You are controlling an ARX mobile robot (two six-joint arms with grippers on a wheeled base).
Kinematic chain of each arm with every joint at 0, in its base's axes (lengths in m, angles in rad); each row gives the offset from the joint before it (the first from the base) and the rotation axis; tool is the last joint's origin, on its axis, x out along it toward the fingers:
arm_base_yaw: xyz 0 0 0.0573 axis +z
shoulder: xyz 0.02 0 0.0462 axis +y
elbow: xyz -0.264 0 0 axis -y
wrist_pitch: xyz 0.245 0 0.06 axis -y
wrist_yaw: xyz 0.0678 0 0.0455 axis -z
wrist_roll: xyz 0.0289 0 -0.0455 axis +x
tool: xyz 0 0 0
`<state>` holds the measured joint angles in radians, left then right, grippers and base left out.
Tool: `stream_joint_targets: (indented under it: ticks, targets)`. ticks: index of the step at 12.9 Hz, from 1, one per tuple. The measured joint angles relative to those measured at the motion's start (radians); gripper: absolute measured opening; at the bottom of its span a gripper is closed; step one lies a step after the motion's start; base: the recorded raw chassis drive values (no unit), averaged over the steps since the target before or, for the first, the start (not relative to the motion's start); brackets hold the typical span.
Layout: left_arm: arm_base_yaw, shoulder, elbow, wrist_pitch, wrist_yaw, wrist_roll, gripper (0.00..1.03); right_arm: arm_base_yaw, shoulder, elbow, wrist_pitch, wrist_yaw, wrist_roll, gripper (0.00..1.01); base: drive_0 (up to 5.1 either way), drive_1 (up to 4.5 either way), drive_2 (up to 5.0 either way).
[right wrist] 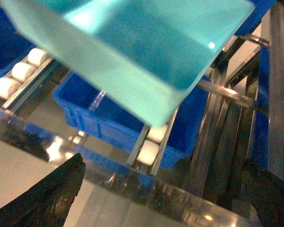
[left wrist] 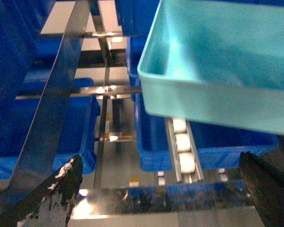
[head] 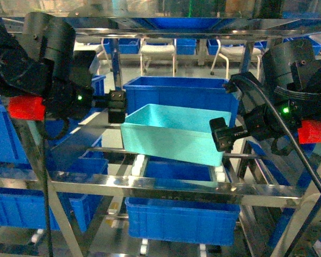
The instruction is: Organize blue bins on left shelf correctly
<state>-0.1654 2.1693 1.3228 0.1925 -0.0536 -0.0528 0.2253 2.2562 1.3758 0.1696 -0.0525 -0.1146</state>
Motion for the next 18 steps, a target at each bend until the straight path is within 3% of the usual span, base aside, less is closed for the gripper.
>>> stream_joint_targets:
  ticks: [4,7,10,12,13,14,15,16,17,18]
  targets:
    - [0.020,-0.175,-0.257,-0.060,0.008,-0.035,0.98,0.066,-0.111,-0.148,-0.057,-0.032,0.021,0.98,0.0,0.00,0.0]
    - [0.069,-0.399,-0.440,-0.082,0.017,-0.084,0.98,0.105,-0.279,-0.288,-0.032,-0.039,0.066,0.98,0.0,0.00,0.0]
    - [0.069,-0.438,-0.483,-0.079,0.028,-0.105,0.98,0.122,-0.319,-0.327,-0.038,-0.067,0.161,0.98,0.0,0.00,0.0]
    - [0.069,-0.436,-0.487,-0.047,0.025,-0.102,0.98,0.121,-0.317,-0.327,-0.037,-0.068,0.178,0.98,0.0,0.00,0.0]
    - [0.070,-0.388,-0.603,0.378,-0.023,-0.057,0.86,0.134,-0.288,-0.407,0.281,0.064,0.162,0.91,0.0,0.00,0.0]
    - [0.073,-0.380,-0.741,0.626,-0.027,-0.012,0.75,0.129,-0.285,-0.555,0.604,0.238,0.141,0.78,0.0,0.00,0.0]
    - [0.089,-0.416,-0.903,0.892,-0.023,0.017,0.59,0.077,-0.325,-0.756,0.887,0.327,0.128,0.61,0.0,0.00,0.0]
    - [0.106,-0.518,-0.950,1.050,-0.021,0.028,0.44,0.029,-0.434,-0.860,1.066,0.322,0.125,0.47,0.0,0.00,0.0]
    - [0.108,-0.615,-0.979,1.079,-0.012,0.034,0.31,0.006,-0.529,-0.905,1.133,0.303,0.124,0.35,0.0,0.00,0.0]
    - [0.107,-0.683,-1.017,0.988,0.003,0.036,0.20,-0.007,-0.605,-0.969,1.136,0.274,0.122,0.23,0.0,0.00,0.0]
